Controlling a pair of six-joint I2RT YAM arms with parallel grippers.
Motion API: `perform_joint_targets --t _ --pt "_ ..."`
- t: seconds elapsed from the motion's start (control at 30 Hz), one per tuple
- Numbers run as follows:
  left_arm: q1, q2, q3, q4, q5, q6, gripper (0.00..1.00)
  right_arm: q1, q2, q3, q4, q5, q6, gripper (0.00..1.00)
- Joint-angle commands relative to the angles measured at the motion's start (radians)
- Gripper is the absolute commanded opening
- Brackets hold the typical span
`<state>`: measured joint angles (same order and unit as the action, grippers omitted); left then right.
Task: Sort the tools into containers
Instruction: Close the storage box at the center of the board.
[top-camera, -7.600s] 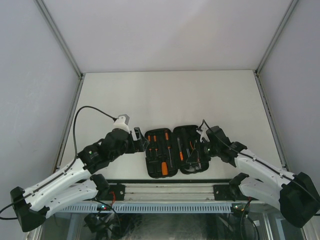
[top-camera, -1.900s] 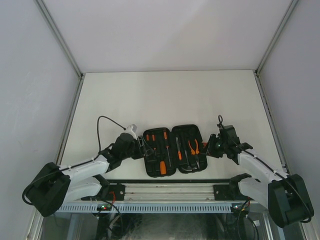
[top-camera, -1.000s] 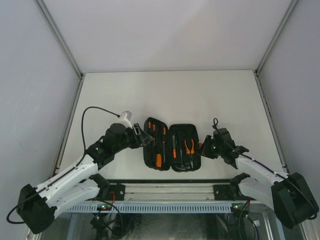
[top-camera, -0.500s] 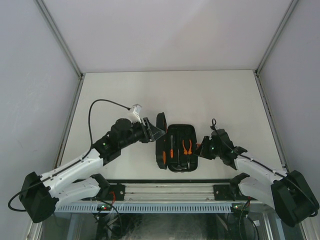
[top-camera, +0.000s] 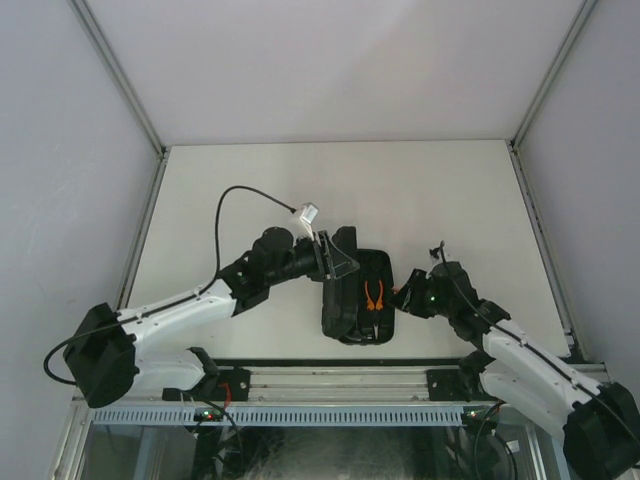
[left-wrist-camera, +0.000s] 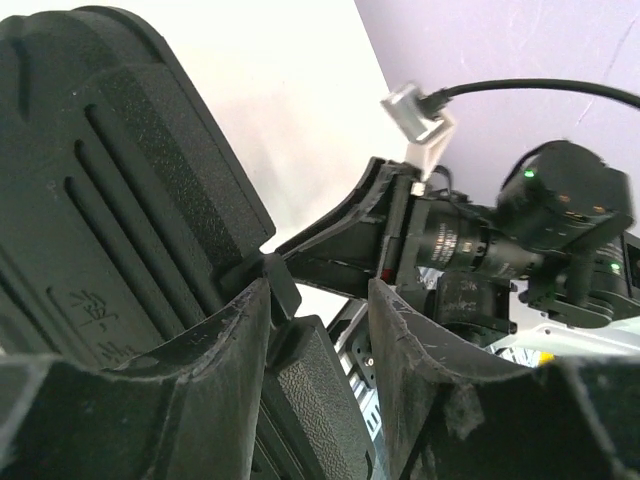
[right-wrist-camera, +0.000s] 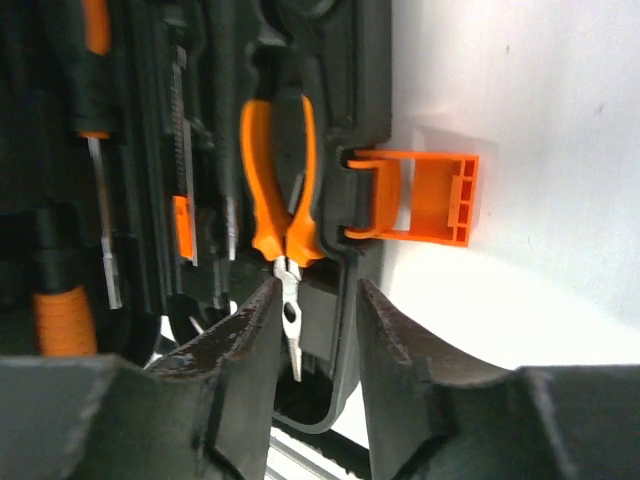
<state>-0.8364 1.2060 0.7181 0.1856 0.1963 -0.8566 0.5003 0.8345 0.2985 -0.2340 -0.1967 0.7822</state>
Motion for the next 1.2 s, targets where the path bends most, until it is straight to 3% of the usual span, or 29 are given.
perform_joint_targets --t 0.0,0.2,0.4,0.73,1.0,1.17 --pt "-0.013 0.080 0.041 -0.039 0.017 0.008 0.49 0.007 -0.173 0.074 -0.094 0.133 0.019 0.37" --pt "-0.031 0.151 0.094 -0.033 0.032 0.019 0.48 0.005 -0.471 0.096 -0.364 0.389 0.095 0.40" --pt "-0.053 0.220 0.153 -0.039 0.050 0.038 0.50 -0.003 -0.581 0.096 -0.444 0.429 0.105 0.44" --pt "-0.082 0.270 0.271 -0.159 0.022 0.113 0.57 -0.006 -0.507 0.095 -0.424 0.392 0.090 0.50" --pt "-0.156 0.336 0.344 -0.444 -0.244 0.238 0.61 -0.103 -0.333 0.086 -0.308 0.198 0.017 0.57" --pt "-0.214 0.415 0.408 -0.516 -0.331 0.255 0.65 -0.139 -0.311 0.048 -0.236 0.134 0.023 0.58"
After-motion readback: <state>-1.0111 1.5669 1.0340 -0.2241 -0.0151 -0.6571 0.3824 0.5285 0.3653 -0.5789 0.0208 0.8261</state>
